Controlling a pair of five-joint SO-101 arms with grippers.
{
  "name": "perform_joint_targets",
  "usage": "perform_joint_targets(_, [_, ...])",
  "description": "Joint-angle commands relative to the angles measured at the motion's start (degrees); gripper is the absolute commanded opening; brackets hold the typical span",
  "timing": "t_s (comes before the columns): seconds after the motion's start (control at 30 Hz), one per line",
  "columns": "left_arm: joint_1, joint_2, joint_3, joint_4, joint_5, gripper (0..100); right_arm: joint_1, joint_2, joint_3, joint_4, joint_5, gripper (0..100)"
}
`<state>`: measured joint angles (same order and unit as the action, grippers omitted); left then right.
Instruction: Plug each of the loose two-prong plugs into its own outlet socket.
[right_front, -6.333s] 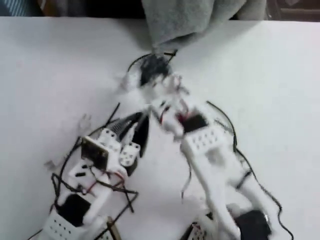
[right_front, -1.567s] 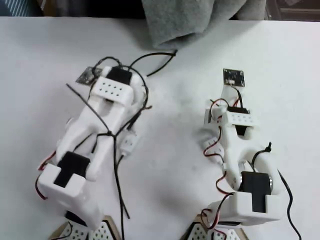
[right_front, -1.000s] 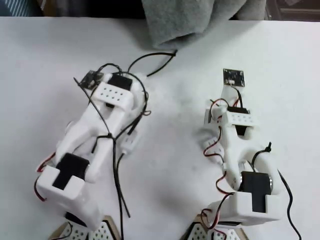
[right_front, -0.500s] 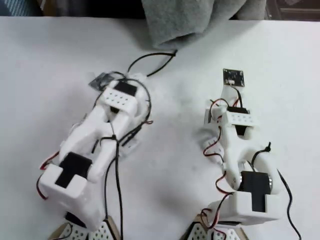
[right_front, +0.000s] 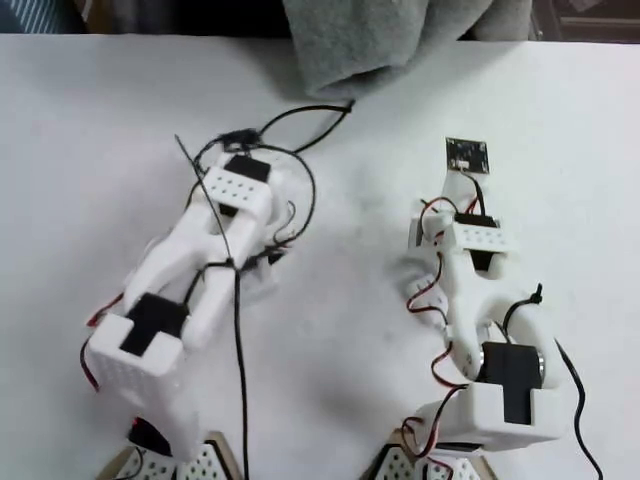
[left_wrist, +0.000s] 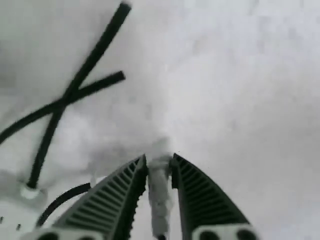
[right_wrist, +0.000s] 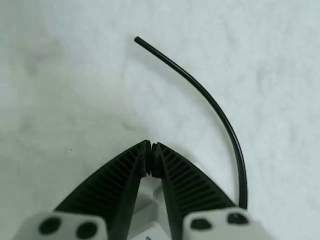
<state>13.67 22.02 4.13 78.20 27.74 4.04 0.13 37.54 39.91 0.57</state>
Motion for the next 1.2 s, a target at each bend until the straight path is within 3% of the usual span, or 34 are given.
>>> perform_joint_targets(0.0, [-2.0, 4.3, -1.6, 4.8, -11.5, 15, 0.9, 0.1, -0.4, -0.5, -0.3, 2.0])
perform_joint_targets(0.3, [-2.0, 4.3, -18.2, 22.2, -26.1, 31, 0.9, 0.1, -0.4, -0.5, 0.0, 2.1])
perform_joint_targets(0.5, [-4.6, 4.3, -34.7, 23.7, -35.5, 32, 0.9, 0.1, -0.4, -0.5, 0.1, 2.1])
perform_joint_targets(0.7, [-9.2, 4.3, -46.8, 23.6, -52.7, 31, 0.9, 0.2, -0.4, -0.5, 0.1, 2.1])
perform_joint_targets(0.8, [-11.1, 3.9, -51.3, 24.1, -54.4, 31, 0.9, 0.2, -0.4, -0.5, 0.1, 2.1])
perform_joint_targets(1.0, [-15.6, -6.5, -52.8, 24.4, -52.7, 32, 0.7, 0.2, -0.4, -0.5, 0.1, 2.1])
perform_joint_targets(1.17, [-18.6, -22.0, -43.6, 24.4, -62.2, 32, 0.8, 0.2, -0.4, -0.5, 0.1, 2.1])
